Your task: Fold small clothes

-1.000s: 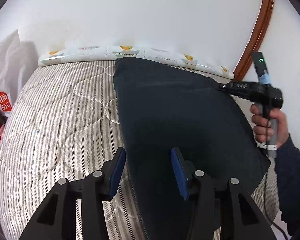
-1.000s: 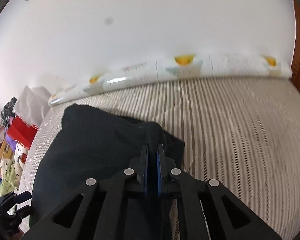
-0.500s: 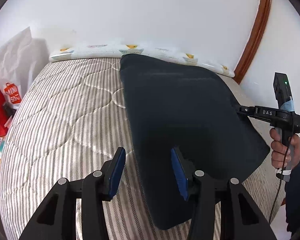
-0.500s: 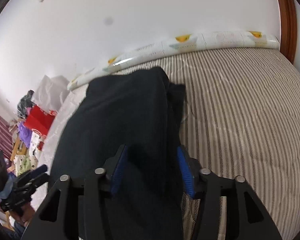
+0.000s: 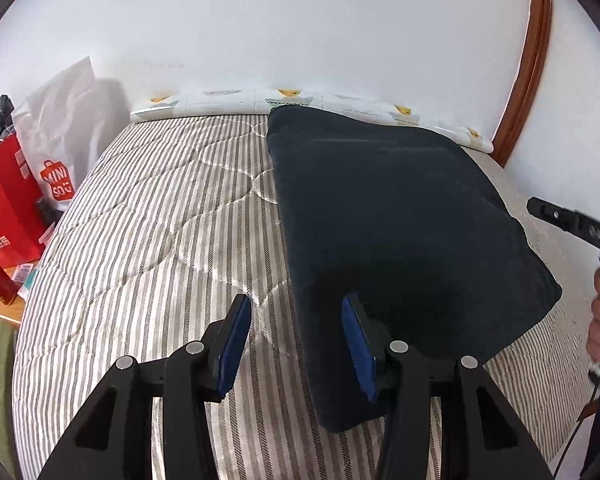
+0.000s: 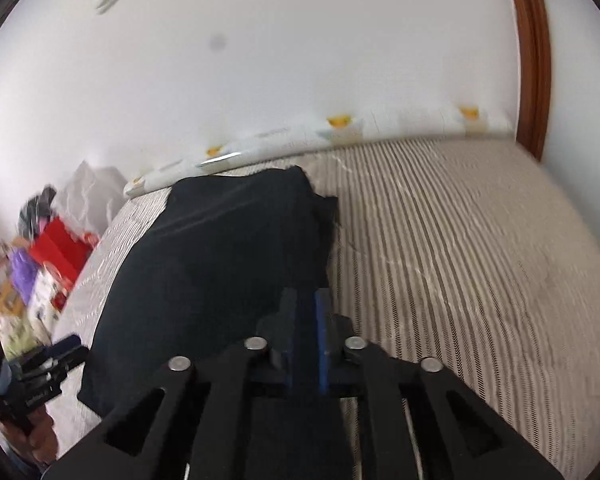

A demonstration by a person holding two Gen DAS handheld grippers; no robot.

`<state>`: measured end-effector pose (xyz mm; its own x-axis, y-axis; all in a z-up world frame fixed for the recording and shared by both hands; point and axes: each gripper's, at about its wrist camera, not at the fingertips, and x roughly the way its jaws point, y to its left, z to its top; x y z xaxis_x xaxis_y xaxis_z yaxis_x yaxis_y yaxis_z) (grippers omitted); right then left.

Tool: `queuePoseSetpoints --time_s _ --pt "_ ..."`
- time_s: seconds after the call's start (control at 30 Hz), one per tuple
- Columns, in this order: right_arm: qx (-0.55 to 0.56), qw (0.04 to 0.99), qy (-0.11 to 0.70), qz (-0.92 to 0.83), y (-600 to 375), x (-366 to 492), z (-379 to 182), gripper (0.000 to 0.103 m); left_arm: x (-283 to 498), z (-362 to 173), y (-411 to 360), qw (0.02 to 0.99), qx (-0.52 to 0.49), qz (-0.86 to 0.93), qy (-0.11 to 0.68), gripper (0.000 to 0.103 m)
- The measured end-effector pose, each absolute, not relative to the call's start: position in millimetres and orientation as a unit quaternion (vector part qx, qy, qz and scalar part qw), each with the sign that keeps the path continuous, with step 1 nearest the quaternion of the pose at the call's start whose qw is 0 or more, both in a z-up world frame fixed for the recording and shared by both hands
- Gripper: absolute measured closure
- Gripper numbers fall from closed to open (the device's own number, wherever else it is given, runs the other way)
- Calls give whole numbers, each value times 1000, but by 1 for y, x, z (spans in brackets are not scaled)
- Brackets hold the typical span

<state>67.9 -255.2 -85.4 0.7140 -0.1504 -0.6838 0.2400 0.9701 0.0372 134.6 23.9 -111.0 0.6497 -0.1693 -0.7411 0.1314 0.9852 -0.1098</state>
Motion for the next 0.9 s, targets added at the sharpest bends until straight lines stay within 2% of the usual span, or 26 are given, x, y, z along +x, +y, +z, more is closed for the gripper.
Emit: queuePoseSetpoints --time_s 0.03,0.07,0.27,0.6,0.73,0.8,0.9 --pt "47 926 363 -96 -244 67 -88 75 133 -111 24 908 -24 -82 411 58" --pt "34 927 364 -83 -234 65 -92 74 131 -110 24 908 -24 -81 411 58" --pt "5 916 390 -98 -220 52 -131 74 122 -110 23 904 -31 -80 419 56" --pt "26 915 382 -123 -222 28 -128 73 107 -107 13 896 -40 -71 437 56" --pt "13 911 393 -124 -216 24 -126 66 93 -94 13 899 -31 -72 431 56" --pt "19 907 400 -129 -216 21 -123 63 86 -85 16 904 -34 -67 421 50" --pt "38 904 403 -136 -215 11 -113 58 75 -73 19 907 -39 -73 412 48"
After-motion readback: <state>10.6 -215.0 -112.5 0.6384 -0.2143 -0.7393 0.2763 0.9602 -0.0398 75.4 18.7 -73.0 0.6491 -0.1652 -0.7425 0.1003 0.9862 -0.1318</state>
